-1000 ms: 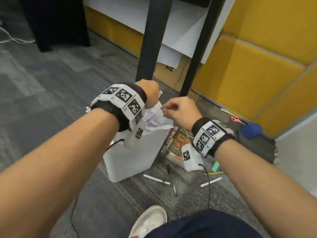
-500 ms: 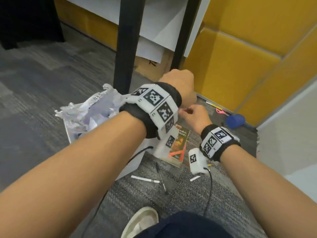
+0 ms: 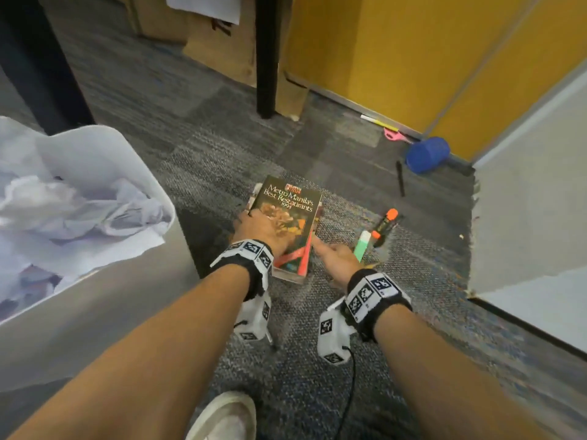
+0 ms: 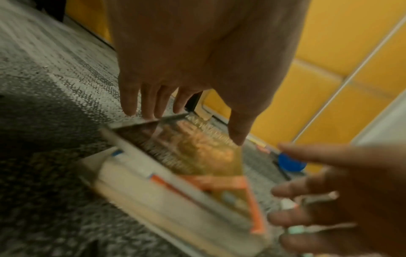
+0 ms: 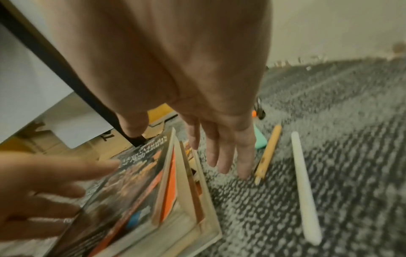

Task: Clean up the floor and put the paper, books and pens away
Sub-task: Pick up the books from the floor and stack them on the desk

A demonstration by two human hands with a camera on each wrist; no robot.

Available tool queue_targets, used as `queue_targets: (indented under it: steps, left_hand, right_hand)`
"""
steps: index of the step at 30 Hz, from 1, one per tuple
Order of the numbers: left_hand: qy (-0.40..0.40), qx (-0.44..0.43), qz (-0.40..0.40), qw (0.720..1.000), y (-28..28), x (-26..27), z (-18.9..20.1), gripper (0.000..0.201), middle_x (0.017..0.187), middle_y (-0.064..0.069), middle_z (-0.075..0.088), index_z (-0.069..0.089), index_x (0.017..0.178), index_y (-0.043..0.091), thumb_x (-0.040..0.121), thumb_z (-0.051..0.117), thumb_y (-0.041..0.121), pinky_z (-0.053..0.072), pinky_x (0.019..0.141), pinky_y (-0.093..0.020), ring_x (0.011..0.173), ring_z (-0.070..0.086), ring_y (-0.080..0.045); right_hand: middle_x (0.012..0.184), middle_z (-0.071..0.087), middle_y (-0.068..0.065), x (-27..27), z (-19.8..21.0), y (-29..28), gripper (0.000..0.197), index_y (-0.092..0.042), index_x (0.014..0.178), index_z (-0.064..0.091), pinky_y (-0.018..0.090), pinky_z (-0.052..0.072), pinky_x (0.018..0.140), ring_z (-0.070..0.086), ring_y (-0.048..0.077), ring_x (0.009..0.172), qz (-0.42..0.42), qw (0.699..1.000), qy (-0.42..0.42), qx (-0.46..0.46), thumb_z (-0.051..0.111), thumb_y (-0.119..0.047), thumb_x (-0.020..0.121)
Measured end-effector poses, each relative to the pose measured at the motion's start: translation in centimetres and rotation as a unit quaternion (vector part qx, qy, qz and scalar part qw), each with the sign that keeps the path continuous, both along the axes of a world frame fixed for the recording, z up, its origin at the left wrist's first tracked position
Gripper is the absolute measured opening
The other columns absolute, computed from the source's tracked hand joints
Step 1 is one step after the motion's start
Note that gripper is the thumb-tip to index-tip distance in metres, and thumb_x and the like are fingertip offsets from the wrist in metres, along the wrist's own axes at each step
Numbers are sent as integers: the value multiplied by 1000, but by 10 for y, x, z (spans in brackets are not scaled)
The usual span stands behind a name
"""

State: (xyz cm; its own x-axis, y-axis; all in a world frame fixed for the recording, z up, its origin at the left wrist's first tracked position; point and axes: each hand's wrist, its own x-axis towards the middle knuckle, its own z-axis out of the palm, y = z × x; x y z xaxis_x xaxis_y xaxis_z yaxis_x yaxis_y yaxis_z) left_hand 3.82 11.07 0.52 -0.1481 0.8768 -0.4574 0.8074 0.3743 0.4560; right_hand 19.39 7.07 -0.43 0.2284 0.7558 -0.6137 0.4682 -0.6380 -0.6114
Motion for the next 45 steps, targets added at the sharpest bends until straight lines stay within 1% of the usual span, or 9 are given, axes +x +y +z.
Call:
queue_targets:
  steps: [3,7,11,17,24,29,38,41,45]
  left_hand:
    - [-14,-8,37,999,17,-2,-24,117,142,-20,37,20,146,8,62,72,71,37,104,-46,130,39,-36]
    - [-72,-37,131,988,42,-8,-41,121,129,-13,58,49,130,15,38,60,93,49,97,-42,116,58,-33]
    - [-58,-92,206,972,53,-11,-54,139,139,-15,49,51,133,9,24,60,95,44,104,-41,126,50,-33]
    - [-150,-191,239,940,53,-6,-63,140,118,-5,67,66,119,13,-1,70,85,52,94,-39,98,67,-28]
    - [-138,-209,142,958,1,24,49,115,132,-13,58,50,134,-1,45,85,63,46,81,-31,114,60,-30]
    - [-151,-203,101,962,-59,31,126,119,126,-17,61,54,127,-3,38,80,72,51,85,-34,107,63,-32]
    - [-247,-194,89,945,-126,17,339,120,118,-21,65,53,125,-6,40,83,73,50,98,-48,107,64,-36]
    - [-289,-190,69,936,-146,3,428,85,106,-7,62,54,110,2,55,85,59,51,87,-31,90,62,-18]
    - [-324,-176,47,928,-170,-23,530,103,121,-8,55,35,134,0,61,85,53,45,77,-23,94,59,-14]
  right_hand:
    - [115,68,17,-12,-17,15,66,-3,116,64,50,52,94,64,34,109,-58,996,62,-15,61,-61,84]
    - [104,73,9,-20,-48,40,95,-8,116,62,42,58,84,72,27,91,-139,979,136,-62,85,-67,47]
    - [92,77,12,-13,-54,52,74,-2,107,69,45,57,89,73,31,88,-145,969,186,-80,88,-52,56]
    - [130,63,7,-9,-61,24,101,-23,123,66,51,41,106,58,32,118,-167,944,216,-186,84,-74,38]
    - [135,60,4,-21,-32,-88,124,-25,139,50,55,43,105,56,30,124,-322,877,298,-196,93,-63,30]
    - [143,51,10,-6,94,-131,141,-13,144,37,55,43,105,54,32,126,-347,887,280,-118,90,-69,26]
    - [160,21,8,-7,365,-183,125,-16,155,5,48,29,115,28,27,144,-271,945,182,-23,81,-58,64]
    - [159,24,9,-15,453,-202,124,-14,154,8,44,30,112,30,27,143,-249,954,165,-2,80,-60,64]
    - [156,31,10,-36,554,-223,123,-13,153,15,45,33,110,36,28,140,-235,961,147,10,80,-64,61]
